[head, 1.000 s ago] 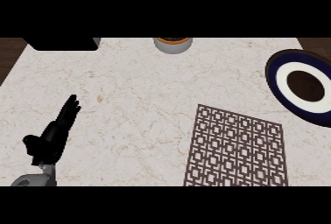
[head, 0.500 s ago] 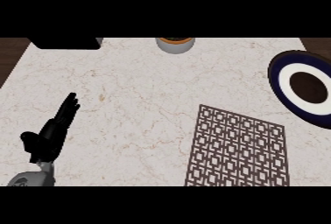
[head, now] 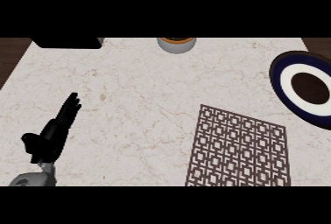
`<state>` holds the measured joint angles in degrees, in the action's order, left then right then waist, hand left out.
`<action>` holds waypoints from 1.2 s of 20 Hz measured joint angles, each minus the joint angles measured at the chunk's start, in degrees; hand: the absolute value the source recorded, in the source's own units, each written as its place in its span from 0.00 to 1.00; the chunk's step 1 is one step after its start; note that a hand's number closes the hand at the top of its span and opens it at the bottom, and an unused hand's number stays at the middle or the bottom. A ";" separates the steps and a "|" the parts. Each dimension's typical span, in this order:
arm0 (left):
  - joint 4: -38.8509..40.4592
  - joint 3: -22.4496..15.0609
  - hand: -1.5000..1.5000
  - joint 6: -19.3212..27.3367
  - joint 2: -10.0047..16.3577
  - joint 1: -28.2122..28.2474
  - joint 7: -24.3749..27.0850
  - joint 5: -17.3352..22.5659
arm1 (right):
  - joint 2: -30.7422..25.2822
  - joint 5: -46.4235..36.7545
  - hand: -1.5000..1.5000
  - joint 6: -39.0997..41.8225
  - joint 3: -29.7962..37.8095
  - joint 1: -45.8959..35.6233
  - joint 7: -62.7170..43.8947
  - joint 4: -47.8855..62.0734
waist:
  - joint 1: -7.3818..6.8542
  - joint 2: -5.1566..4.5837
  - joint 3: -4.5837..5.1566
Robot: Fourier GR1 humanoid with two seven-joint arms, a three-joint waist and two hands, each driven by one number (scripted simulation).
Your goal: Pick the cupcake from the placemat and place it in the plate
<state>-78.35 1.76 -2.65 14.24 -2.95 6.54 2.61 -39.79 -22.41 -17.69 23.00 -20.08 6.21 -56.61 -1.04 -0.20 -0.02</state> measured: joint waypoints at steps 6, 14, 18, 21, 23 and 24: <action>-0.49 -0.02 0.50 0.32 -0.75 -0.37 -0.28 -0.53 | 2.87 0.44 0.00 -4.62 1.22 -10.54 0.30 11.07 | -0.34 -0.15 -0.05; 0.63 0.00 0.50 0.21 -1.83 -1.04 -0.08 -1.21 | 2.92 2.70 0.00 -6.90 4.70 -19.76 2.93 27.48 | -0.33 -0.25 -0.07; 1.01 0.93 0.50 -0.45 -1.19 -2.03 -0.72 -0.68 | 2.99 7.11 0.00 -7.93 9.24 -21.30 7.80 30.35 | -0.30 -0.34 -0.11; 0.54 0.94 0.50 -0.17 -1.39 -1.75 -0.91 -0.86 | 3.38 12.29 0.00 -7.47 14.05 -20.39 12.22 30.01 | 0.06 -0.23 -0.14; -0.13 0.81 0.50 -0.15 -1.53 -0.72 -0.59 -0.99 | 2.73 16.02 0.00 -4.93 17.41 -18.93 15.02 30.08 | 0.25 -0.15 -0.14; 0.34 1.08 0.50 -0.57 -1.23 -0.32 0.20 -0.90 | 2.56 18.02 0.00 -3.12 19.10 -18.06 16.41 30.09 | 0.43 -0.14 -0.14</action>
<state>-78.01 2.84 -3.22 13.01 -3.27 6.74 1.71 -37.24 -4.39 -20.81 42.10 -38.14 22.62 -26.52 -0.62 -0.34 -0.17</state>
